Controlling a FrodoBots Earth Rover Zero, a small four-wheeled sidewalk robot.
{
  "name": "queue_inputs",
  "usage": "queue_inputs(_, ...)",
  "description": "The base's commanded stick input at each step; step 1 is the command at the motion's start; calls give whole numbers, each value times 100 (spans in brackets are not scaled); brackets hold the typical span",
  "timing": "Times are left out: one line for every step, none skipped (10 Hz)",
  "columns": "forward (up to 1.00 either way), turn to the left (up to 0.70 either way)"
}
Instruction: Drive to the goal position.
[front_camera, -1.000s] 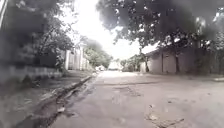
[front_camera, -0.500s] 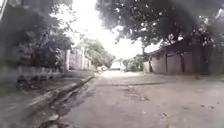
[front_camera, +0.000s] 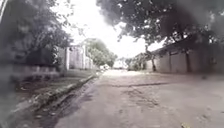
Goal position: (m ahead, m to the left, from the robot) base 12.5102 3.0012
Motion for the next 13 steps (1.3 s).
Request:
queue_inputs(70,0)
queue_inputs(70,0)
queue_inputs(70,0)
queue_inputs(70,0)
queue_inputs(70,0)
queue_inputs(70,0)
queue_inputs(70,0)
queue_inputs(70,0)
queue_inputs(70,0)
queue_inputs(70,0)
queue_inputs(70,0)
queue_inputs(70,0)
queue_inputs(70,0)
